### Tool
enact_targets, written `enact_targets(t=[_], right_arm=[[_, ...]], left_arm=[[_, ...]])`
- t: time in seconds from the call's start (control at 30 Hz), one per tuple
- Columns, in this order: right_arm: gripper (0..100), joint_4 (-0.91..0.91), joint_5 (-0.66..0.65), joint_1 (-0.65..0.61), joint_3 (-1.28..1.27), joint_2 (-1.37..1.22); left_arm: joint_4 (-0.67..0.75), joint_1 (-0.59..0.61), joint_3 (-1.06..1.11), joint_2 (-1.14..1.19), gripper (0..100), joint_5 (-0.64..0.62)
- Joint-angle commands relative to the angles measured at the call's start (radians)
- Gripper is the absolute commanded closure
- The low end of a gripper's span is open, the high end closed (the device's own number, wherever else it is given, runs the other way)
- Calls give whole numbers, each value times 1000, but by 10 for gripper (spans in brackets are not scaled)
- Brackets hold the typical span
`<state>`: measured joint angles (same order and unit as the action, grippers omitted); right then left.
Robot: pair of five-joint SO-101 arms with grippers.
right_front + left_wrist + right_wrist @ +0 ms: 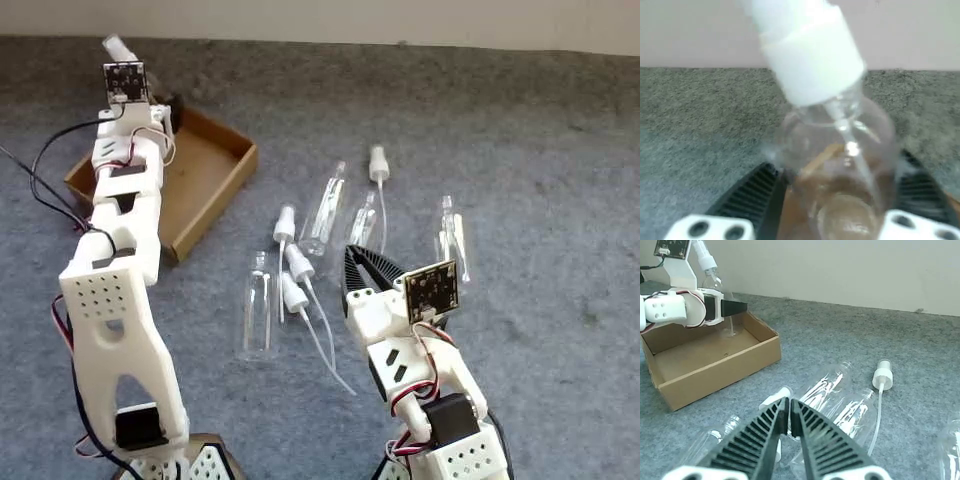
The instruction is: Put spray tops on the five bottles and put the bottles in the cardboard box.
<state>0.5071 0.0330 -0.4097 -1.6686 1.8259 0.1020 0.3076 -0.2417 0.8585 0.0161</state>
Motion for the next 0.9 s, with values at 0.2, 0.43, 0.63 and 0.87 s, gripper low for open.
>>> enact_targets(t=[0.2, 0.43, 0.63, 0.87], right_arm=[[988, 4, 2, 15, -147, 12], [988, 4, 2, 15, -147, 12], [988, 4, 2, 15, -147, 12], [988, 4, 2, 15, -147, 12]], left_arm=[[-35, 7, -25, -15, 592, 12], [-49, 12, -10, -53, 592, 12], [-130, 7, 101, -194, 592, 12], [-132, 12, 237, -321, 592, 12]])
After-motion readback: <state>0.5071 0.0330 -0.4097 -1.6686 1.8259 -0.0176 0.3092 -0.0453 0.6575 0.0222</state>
